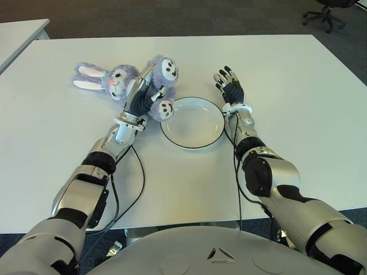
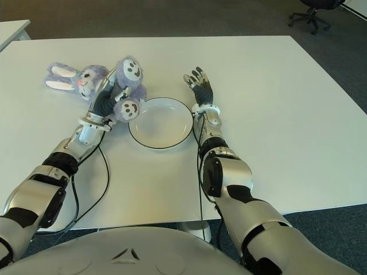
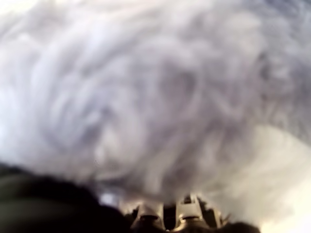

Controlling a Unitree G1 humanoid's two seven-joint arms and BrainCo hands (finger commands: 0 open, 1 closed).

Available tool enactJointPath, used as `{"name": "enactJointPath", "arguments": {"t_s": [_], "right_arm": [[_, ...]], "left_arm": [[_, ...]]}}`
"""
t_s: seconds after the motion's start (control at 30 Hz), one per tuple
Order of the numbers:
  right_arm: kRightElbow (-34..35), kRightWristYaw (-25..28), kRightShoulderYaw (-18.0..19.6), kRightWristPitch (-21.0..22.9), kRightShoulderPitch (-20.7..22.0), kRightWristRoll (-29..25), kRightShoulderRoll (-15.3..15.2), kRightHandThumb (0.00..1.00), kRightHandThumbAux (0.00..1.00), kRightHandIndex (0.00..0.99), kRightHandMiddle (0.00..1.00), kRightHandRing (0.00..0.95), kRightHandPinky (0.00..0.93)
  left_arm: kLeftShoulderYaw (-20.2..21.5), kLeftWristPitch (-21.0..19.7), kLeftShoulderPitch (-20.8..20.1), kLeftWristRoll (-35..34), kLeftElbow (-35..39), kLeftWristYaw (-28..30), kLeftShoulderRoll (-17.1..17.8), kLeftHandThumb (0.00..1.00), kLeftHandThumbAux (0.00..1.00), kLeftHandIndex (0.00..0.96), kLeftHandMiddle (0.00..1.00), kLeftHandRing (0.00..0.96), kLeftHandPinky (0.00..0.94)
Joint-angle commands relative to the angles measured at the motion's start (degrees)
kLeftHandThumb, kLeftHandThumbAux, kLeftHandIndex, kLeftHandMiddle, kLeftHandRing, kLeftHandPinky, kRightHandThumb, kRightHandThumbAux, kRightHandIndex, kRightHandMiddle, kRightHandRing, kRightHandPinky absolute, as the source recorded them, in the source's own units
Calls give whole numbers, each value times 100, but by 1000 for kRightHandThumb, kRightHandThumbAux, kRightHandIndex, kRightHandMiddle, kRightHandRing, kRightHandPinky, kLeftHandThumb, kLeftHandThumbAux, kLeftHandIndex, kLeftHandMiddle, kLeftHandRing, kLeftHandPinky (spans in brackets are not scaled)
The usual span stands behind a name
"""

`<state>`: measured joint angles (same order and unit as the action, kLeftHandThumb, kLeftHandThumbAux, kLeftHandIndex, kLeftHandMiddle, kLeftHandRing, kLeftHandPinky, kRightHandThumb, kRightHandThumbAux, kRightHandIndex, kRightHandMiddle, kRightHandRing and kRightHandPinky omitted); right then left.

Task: Put the doll into the plate.

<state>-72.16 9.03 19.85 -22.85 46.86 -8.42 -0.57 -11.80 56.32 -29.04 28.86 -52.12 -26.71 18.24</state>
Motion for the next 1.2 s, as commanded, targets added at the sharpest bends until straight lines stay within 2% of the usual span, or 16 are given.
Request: {"name": "enactJointPath", "arguments": {"t_s": [0.03,0.6,1.2], "right_arm": [[-324,-62,15,250,-516,-15,150,318,747,79,105,71,67],[-323,-93,-40,217,-529,5,164,281,770,66,94,64,55],[-330,-117,-6,262,-515,-54,175,312,781,78,107,68,57]], "left_arm": [[-116,-75,175,105,-249,-85,-212,455,194,0,107,96,90],[-226,-74,-97,172,-505,-172,-306,463,208,0,87,65,22],[-349,-104,-425,116,-803,-145,-437,467,216,0,96,62,12]]}}
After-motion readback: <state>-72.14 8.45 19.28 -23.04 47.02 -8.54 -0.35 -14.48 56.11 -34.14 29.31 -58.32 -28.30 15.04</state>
